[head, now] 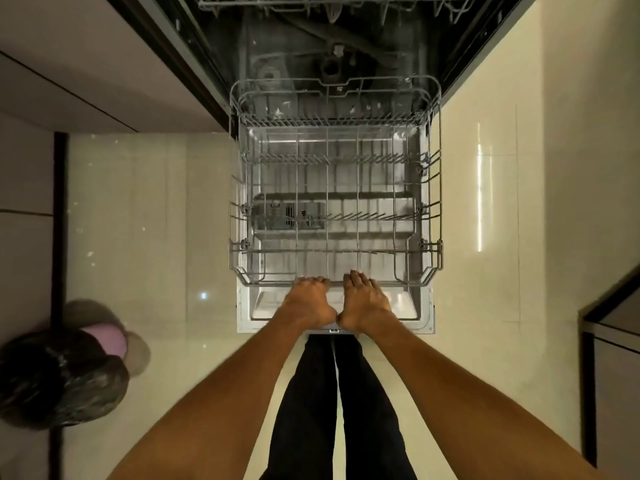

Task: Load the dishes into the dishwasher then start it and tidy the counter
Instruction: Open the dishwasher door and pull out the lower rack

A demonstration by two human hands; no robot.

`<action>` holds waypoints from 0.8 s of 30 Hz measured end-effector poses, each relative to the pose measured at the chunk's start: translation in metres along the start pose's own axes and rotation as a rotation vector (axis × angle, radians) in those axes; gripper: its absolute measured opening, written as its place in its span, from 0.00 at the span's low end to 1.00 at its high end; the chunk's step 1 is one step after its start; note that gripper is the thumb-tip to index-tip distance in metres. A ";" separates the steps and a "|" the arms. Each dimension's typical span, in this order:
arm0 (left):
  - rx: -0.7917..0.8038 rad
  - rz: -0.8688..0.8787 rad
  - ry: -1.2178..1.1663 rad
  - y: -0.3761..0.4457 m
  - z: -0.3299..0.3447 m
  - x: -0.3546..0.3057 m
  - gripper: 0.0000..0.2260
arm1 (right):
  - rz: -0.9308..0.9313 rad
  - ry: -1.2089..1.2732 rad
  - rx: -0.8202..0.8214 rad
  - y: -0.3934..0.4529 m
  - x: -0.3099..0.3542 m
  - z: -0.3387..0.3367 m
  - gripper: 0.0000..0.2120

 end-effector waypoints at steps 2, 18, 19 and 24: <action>0.019 -0.004 0.021 -0.002 0.016 0.001 0.38 | -0.003 0.004 0.022 -0.003 0.004 0.015 0.50; -0.008 0.020 -0.017 -0.005 0.011 -0.002 0.41 | -0.017 0.041 -0.037 -0.019 0.002 -0.006 0.51; -0.048 0.027 -0.016 -0.007 0.001 -0.004 0.41 | -0.016 0.048 -0.062 -0.022 0.002 -0.017 0.50; -0.283 0.025 0.013 -0.028 -0.082 -0.014 0.42 | -0.002 0.033 -0.225 -0.042 -0.005 -0.099 0.51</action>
Point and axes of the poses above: each hand's wrist, its own y-axis towards the middle knuckle, its own z-axis out of the palm, x = y × z, the point moved 7 cm from there along y, towards the middle knuckle, and after that the axes turned 14 degrees about x, right-handed, at the moved point
